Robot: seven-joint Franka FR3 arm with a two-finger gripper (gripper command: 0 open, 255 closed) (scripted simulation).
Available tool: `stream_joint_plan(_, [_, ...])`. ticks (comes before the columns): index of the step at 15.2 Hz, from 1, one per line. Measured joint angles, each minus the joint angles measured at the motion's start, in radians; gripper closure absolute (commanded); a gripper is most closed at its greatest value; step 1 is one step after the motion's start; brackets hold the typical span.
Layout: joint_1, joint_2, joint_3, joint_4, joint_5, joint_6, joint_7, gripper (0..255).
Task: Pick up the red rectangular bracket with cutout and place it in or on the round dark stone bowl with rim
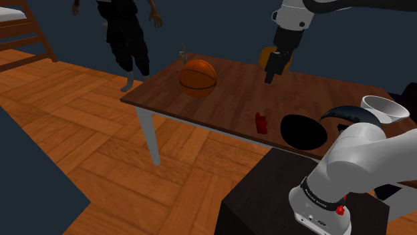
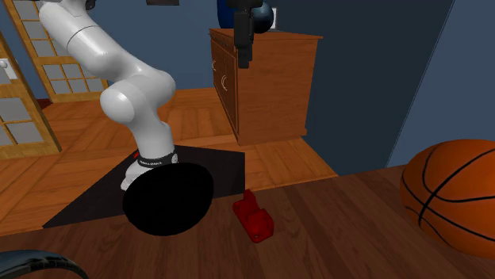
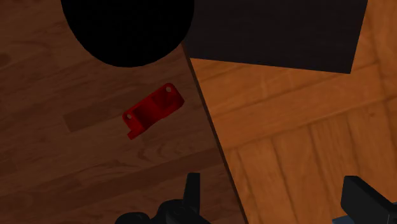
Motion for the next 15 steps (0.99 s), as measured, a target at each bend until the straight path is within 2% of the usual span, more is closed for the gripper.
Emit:
stream_joint_plan(2, [-0.004,0.001,-0.003,-0.016,-0.002,0.017,0.004,0])
stream_joint_plan(5, [-0.027,0.022,-0.018,-0.074,-0.015,0.098,0.022,0])
stream_joint_plan(9, [-0.065,0.056,-0.047,-0.162,-0.036,0.224,0.047,0])
stream_joint_plan(15, [-0.122,0.172,-0.094,-0.258,-0.066,0.444,0.087,0])
